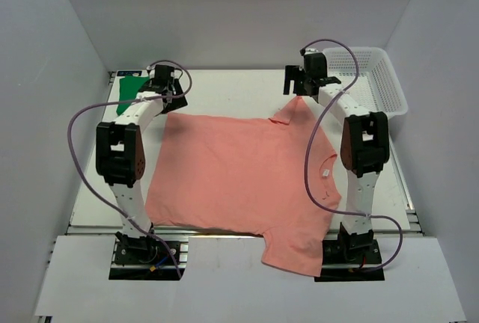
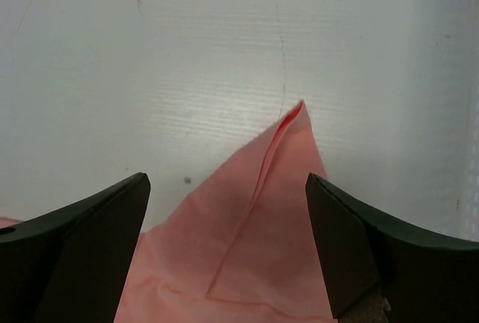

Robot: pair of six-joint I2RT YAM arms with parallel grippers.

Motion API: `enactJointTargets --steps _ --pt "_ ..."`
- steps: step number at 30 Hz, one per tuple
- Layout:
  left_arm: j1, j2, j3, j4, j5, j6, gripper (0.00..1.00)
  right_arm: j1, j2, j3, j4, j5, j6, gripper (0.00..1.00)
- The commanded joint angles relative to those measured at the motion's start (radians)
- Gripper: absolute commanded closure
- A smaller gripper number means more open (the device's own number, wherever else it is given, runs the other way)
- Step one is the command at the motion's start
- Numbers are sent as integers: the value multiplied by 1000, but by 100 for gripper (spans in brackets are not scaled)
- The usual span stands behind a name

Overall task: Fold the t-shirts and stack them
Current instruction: Flatten out the tshirt

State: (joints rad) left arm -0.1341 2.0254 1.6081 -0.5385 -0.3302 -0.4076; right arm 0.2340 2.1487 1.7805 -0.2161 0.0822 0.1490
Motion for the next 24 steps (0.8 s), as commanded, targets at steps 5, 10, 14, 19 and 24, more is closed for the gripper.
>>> enactJointTargets --steps 5,10,14,19,24 --pt "-8 -266 -223 117 118 10 0 -2 -274 -213 -43 -68 95 10" --pt "-18 -376 -440 233 302 -17 0 -2 -297 -345 -43 -183 208 10" --pt "-18 -396 -579 295 434 -26 0 -2 -260 -392 -11 -243 233 14" --pt "-18 -387 -638 313 450 -27 0 -4 -210 -389 0 -271 247 25" --pt "-18 -378 -660 313 402 -27 0 -4 -155 -362 1 -294 267 33"
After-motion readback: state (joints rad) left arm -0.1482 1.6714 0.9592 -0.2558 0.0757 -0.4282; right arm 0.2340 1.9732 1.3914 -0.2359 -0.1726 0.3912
